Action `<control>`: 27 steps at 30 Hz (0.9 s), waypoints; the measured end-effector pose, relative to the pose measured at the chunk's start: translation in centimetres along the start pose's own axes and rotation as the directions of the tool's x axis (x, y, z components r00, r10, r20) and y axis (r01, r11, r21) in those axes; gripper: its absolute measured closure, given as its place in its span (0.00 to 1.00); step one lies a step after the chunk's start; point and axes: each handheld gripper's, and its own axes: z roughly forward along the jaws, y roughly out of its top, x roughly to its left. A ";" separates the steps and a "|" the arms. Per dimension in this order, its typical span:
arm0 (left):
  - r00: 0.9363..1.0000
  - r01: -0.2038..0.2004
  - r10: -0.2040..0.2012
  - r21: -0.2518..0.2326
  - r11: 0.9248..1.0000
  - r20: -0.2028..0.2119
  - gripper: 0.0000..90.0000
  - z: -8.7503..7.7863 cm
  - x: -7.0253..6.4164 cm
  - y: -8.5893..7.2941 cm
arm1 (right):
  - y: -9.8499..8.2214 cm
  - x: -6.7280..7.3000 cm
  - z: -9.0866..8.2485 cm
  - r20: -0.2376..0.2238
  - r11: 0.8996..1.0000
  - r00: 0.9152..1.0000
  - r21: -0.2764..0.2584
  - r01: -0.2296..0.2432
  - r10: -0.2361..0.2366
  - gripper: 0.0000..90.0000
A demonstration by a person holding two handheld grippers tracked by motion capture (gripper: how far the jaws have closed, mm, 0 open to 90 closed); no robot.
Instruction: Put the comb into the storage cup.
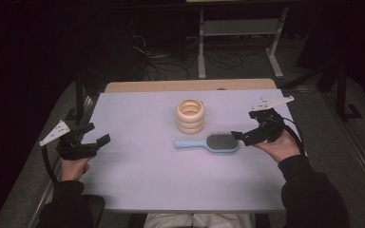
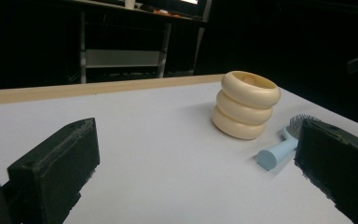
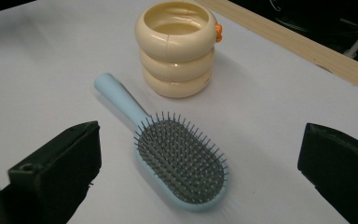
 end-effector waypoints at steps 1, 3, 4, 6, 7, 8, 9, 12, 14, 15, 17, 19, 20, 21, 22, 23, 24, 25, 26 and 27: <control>1.000 0.002 -0.002 -0.003 1.000 0.000 0.00 0.0 0.0 0.0 | 0.2 0.0 0.1 -0.002 1.000 1.000 0.001 0.000 0.000 0.00; 1.000 0.003 -0.003 -0.006 1.000 0.001 0.00 -0.1 0.1 0.0 | 0.5 0.1 0.5 -0.008 1.000 1.000 0.006 0.007 -0.007 0.00; 1.000 0.003 -0.003 -0.007 1.000 0.000 0.00 -0.1 0.1 0.0 | 0.5 0.1 0.5 -0.008 1.000 1.000 0.006 0.007 -0.007 0.00; 1.000 0.003 -0.003 -0.007 1.000 0.000 0.00 -0.1 0.1 0.0 | 0.8 0.2 0.8 -0.013 1.000 1.000 0.013 0.014 -0.014 0.00; 1.000 0.003 -0.003 -0.007 1.000 0.000 0.00 -0.1 0.1 0.0 | 1.1 0.4 1.1 -0.017 1.000 1.000 0.016 0.020 -0.020 0.00; 1.000 0.002 -0.002 -0.007 1.000 0.000 0.00 -0.1 0.1 0.0 | 1.2 0.5 1.2 -0.021 1.000 1.000 0.019 0.022 -0.021 0.00; 1.000 0.003 -0.003 -0.007 1.000 -0.001 0.00 -0.1 0.1 0.0 | 1.4 0.6 1.3 -0.023 0.999 0.999 0.019 0.026 -0.025 0.00; 1.000 0.001 -0.001 -0.007 1.000 -0.002 0.00 -0.1 0.1 0.0 | 1.8 0.8 1.7 -0.030 0.999 0.999 0.023 0.033 -0.033 0.00; 1.000 0.001 -0.001 -0.007 1.000 -0.002 0.00 -0.1 0.1 0.0 | 1.9 0.8 1.8 -0.033 0.999 0.999 0.023 0.037 -0.036 0.00; 1.000 0.001 -0.001 -0.006 1.000 -0.003 0.00 -0.1 0.1 0.0 | 2.1 0.9 2.1 -0.038 0.999 0.999 0.021 0.038 -0.037 0.00; 1.000 0.002 -0.002 -0.007 1.000 -0.003 0.00 -0.1 0.1 0.0 | 2.2 1.0 2.2 -0.039 0.999 0.999 0.022 0.038 -0.037 0.00; 1.000 0.003 -0.003 -0.007 1.000 -0.004 0.00 -0.1 0.1 0.0 | 2.5 1.2 2.6 -0.045 0.999 0.998 0.032 0.045 -0.043 0.00; 1.000 0.003 -0.003 -0.007 1.000 -0.004 0.00 -0.1 0.2 0.0 | 2.6 1.2 2.7 -0.046 0.998 0.998 0.035 0.050 -0.049 0.00; 1.000 0.004 -0.004 -0.007 1.000 -0.004 0.00 -0.1 0.2 0.0 | 2.7 1.3 2.8 -0.046 0.998 0.998 0.036 0.052 -0.050 0.00; 1.000 0.003 -0.003 -0.007 1.000 -0.004 0.00 -0.1 0.2 0.0 | 2.8 1.3 2.9 -0.049 0.998 0.998 0.036 0.051 -0.049 0.00; 1.000 0.003 -0.003 -0.007 1.000 -0.004 0.00 -0.1 0.1 0.0 | 2.9 1.4 3.0 -0.050 0.998 0.997 0.037 0.054 -0.052 0.00; 1.000 0.003 -0.003 -0.007 1.000 -0.004 0.00 -0.1 0.1 0.0 | 2.9 1.4 3.0 -0.050 0.998 0.997 0.037 0.054 -0.052 0.00; 1.000 0.003 -0.003 -0.007 1.000 -0.004 0.00 -0.1 0.2 0.0 | 3.2 1.5 3.1 -0.052 0.998 0.997 0.040 0.056 -0.054 0.00; 1.000 0.002 -0.002 -0.006 1.000 -0.005 0.00 -0.1 0.1 0.0 | 3.2 1.5 3.1 -0.052 0.998 0.997 0.040 0.056 -0.054 0.00; 1.000 0.001 -0.001 -0.007 1.000 -0.006 0.00 -0.1 0.1 0.0 | 3.3 1.5 3.2 -0.054 0.997 0.997 0.039 0.060 -0.058 0.00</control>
